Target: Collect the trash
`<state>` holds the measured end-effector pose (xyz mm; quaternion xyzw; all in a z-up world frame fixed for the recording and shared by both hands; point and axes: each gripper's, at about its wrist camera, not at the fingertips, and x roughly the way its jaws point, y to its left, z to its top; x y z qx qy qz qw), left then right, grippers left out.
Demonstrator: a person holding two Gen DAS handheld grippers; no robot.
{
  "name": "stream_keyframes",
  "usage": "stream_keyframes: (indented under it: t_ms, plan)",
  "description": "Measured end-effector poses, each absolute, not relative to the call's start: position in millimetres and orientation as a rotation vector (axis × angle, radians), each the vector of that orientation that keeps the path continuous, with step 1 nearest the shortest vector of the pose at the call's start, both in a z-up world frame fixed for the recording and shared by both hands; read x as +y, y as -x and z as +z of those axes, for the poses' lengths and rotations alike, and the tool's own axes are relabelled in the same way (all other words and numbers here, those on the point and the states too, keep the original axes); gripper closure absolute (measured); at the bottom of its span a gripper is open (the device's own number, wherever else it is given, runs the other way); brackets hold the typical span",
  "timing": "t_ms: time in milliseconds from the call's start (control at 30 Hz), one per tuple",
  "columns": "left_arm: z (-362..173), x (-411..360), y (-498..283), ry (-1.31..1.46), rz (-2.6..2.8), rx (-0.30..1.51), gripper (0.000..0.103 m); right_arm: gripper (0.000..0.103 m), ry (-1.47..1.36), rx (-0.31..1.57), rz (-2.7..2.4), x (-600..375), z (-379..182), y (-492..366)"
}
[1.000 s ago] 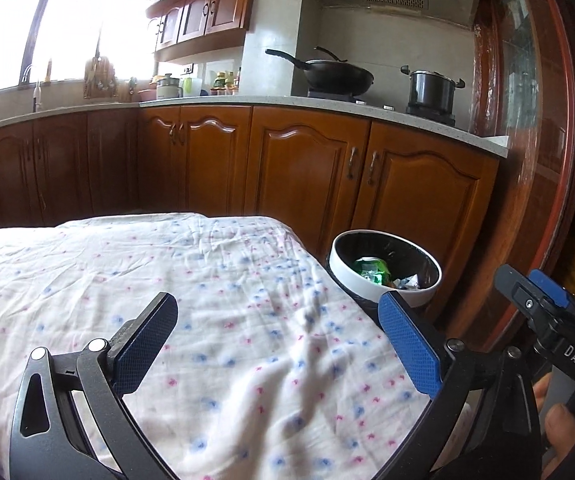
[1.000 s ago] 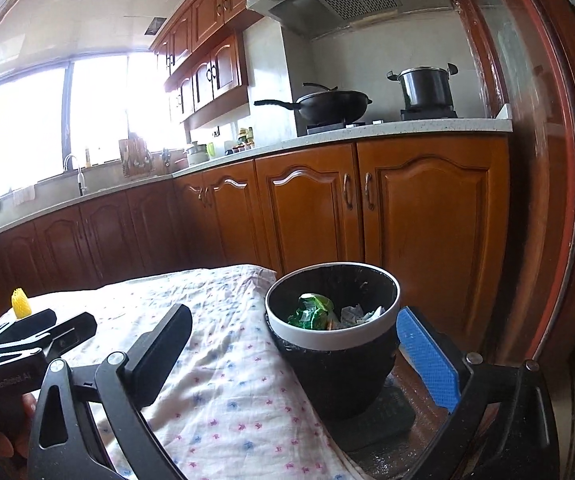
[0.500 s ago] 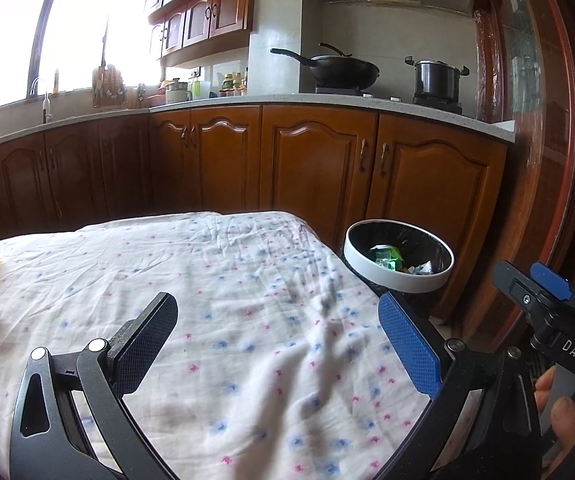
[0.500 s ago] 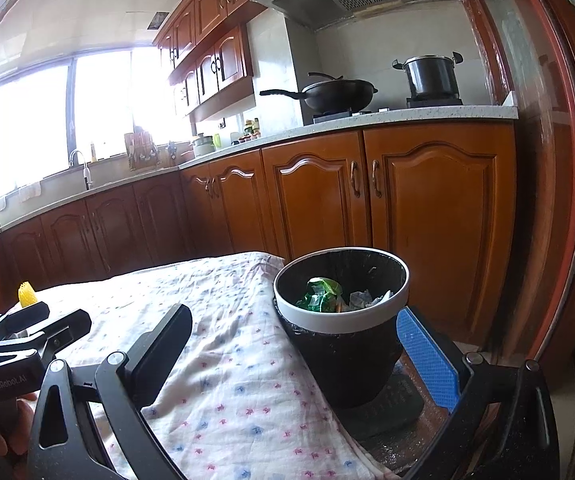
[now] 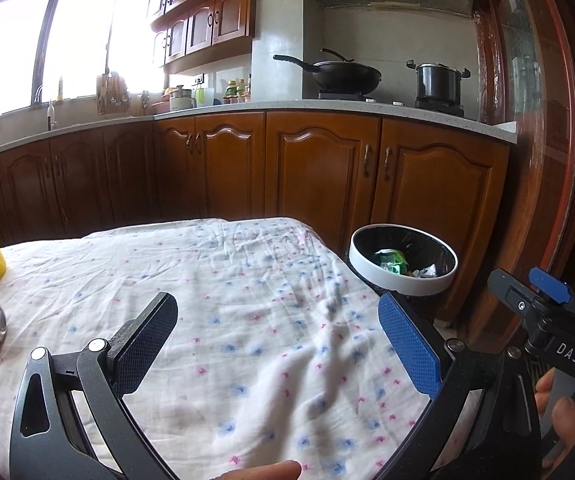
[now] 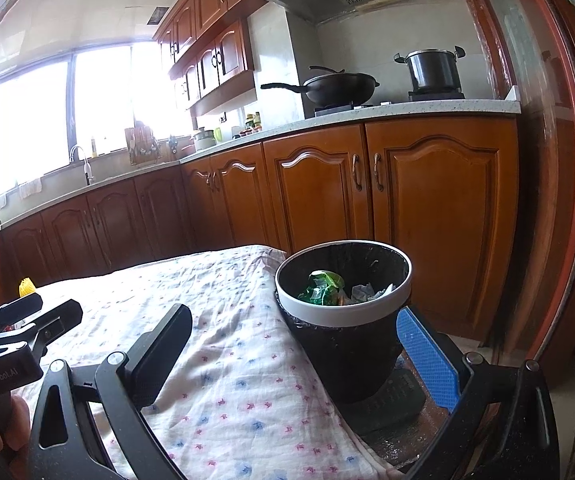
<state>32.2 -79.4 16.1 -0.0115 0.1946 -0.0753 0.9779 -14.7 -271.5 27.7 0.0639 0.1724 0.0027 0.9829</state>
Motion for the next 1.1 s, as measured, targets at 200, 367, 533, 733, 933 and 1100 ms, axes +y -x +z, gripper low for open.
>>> stream_keyframes:
  t_ms: [200,367,533,733,933,1100]
  plan:
    - [16.4,-79.1,-31.6,0.021,-0.145,0.391,0.0,0.0,-0.133,0.345,0.008,-272.0,28.1,15.6]
    - [16.1,-79.8,-32.2,0.02,-0.144,0.397,0.0,0.0,-0.135,0.344,0.011,-272.3,27.9,15.4]
    - [16.1,-80.7,-31.0,0.014,-0.14,0.389,0.0,0.0,-0.14,0.345,0.013,-271.8,28.0,15.8]
    - [15.9,-82.0,-31.9,0.012,-0.141,0.393,0.0,0.0,-0.145,0.347,0.012,-269.9,28.3,16.1]
    - [15.9,-82.5,-32.0,0.013,-0.139,0.394,0.0,0.0,-0.144,0.344,0.014,-269.8,28.1,16.1]
    - [15.9,-81.8,-32.8,0.012,-0.14,0.394,0.0,0.0,-0.147,0.344,0.017,-268.3,26.7,16.0]
